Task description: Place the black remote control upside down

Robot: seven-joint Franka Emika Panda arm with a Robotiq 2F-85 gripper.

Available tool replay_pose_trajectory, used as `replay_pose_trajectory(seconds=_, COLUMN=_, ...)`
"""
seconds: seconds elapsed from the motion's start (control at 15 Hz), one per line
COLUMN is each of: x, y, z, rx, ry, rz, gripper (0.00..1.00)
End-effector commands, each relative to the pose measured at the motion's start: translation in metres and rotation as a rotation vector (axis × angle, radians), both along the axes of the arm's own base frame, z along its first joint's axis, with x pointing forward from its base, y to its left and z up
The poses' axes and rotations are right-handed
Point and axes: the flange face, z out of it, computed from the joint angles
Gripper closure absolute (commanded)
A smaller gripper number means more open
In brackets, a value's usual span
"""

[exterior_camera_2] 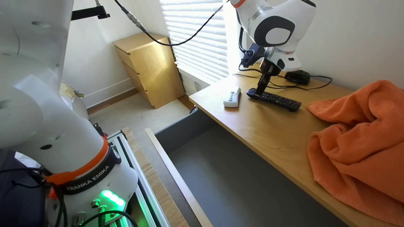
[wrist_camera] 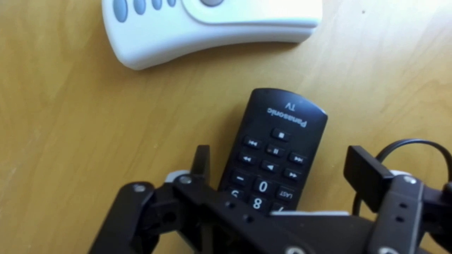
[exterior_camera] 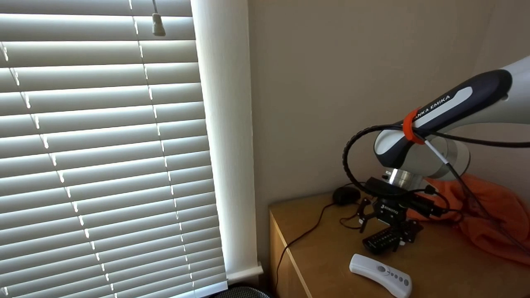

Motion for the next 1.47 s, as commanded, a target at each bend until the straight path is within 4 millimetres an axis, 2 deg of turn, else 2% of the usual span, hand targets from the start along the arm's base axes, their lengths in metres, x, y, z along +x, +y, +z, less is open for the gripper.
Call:
replay_pose_trajectory(seconds=0.0, x=0.008, y=0.006, z=-0.010, rx=0.011, ry=0.008, rz=-0.005, gripper=0.29)
replay_pose_trajectory(seconds=0.07, x=0.009, y=0.007, z=-0.010, rx=0.014, ry=0.009, rz=-0.003, gripper=0.29)
replay_pose_trajectory(seconds=0.27, x=0.012, y=0.009, z=-0.012, rx=0.020, ry=0.015, rz=-0.001, gripper=0.54)
replay_pose_trajectory(seconds=0.4, x=0.013, y=0.009, z=-0.011, rx=0.020, ry=0.018, rz=-0.003, gripper=0.66)
replay_pose_trajectory(seconds=0.6, x=0.010, y=0.005, z=-0.002, rx=0.064, ry=0.022, rz=-0.005, gripper=0.68)
replay_pose_trajectory(seconds=0.87, x=-0.001, y=-0.012, z=0.026, rx=0.198, ry=0.036, rz=-0.021, gripper=0.68)
replay_pose_trajectory(seconds=1.4, x=-0.018, y=-0.076, z=0.071, rx=0.508, ry=0.063, rz=-0.060, gripper=0.68)
